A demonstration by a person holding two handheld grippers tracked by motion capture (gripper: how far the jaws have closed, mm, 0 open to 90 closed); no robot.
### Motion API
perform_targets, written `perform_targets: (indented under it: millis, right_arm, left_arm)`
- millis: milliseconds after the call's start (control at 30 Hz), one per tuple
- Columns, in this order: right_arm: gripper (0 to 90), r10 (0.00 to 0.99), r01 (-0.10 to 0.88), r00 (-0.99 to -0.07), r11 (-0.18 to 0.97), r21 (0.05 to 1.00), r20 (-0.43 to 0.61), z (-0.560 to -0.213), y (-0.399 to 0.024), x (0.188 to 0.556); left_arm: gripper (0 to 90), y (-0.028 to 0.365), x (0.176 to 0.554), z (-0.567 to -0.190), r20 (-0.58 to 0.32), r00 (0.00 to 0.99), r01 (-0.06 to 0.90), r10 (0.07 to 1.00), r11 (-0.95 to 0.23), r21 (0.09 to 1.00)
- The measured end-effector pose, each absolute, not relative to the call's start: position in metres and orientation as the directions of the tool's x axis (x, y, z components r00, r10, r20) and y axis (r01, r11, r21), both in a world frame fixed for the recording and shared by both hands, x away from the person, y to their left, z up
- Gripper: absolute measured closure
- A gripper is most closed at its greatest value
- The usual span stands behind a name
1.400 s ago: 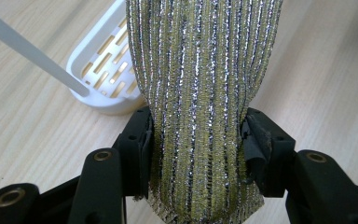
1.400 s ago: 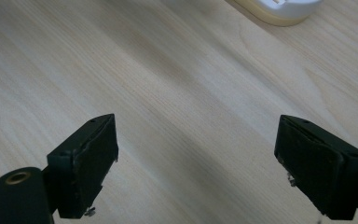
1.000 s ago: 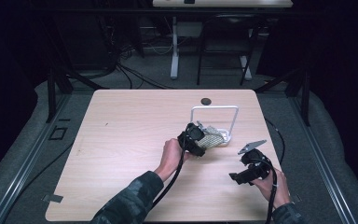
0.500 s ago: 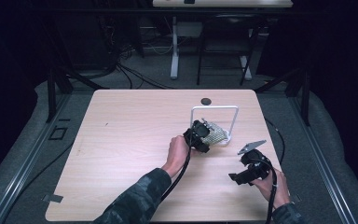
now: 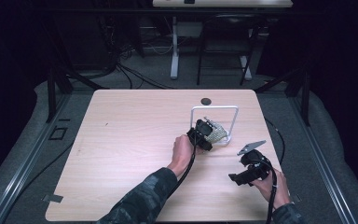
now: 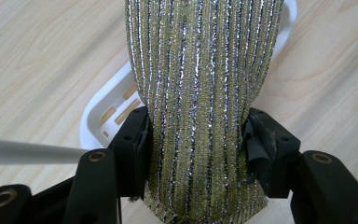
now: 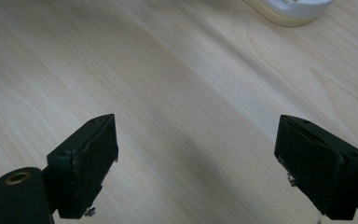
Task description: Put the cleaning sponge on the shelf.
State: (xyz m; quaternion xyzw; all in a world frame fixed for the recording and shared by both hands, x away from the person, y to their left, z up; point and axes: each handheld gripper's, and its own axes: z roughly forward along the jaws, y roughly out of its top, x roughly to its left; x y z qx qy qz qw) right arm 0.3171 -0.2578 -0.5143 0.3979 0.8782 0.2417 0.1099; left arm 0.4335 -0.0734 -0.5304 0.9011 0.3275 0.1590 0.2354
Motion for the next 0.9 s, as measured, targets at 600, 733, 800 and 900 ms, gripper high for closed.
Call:
perform_targets:
  millis: [600,733,800,900]
  right_arm:
    - [12.6,0.745,0.639,-0.667,0.575,0.510,-0.004,-0.513,-0.257,0.316]
    - [12.6,0.745,0.638,-0.667,0.574,0.513,-0.005,-0.513,-0.257,0.316]
    - [12.6,0.747,0.641,-0.665,0.573,0.511,-0.004,-0.513,-0.256,0.316]
    - [12.6,0.748,0.642,-0.664,0.573,0.510,-0.005,-0.513,-0.256,0.316]
  left_arm:
    - [22.4,-0.084,0.435,-0.538,0.193,0.709,0.509,0.678,-0.682,0.525]
    - [18.7,-0.084,0.433,-0.534,0.196,0.718,0.489,0.668,-0.684,0.541]
    - [17.7,-0.084,0.432,-0.531,0.193,0.719,0.485,0.667,-0.681,0.548]
    - [19.1,-0.084,0.430,-0.529,0.203,0.721,0.470,0.663,-0.682,0.560]
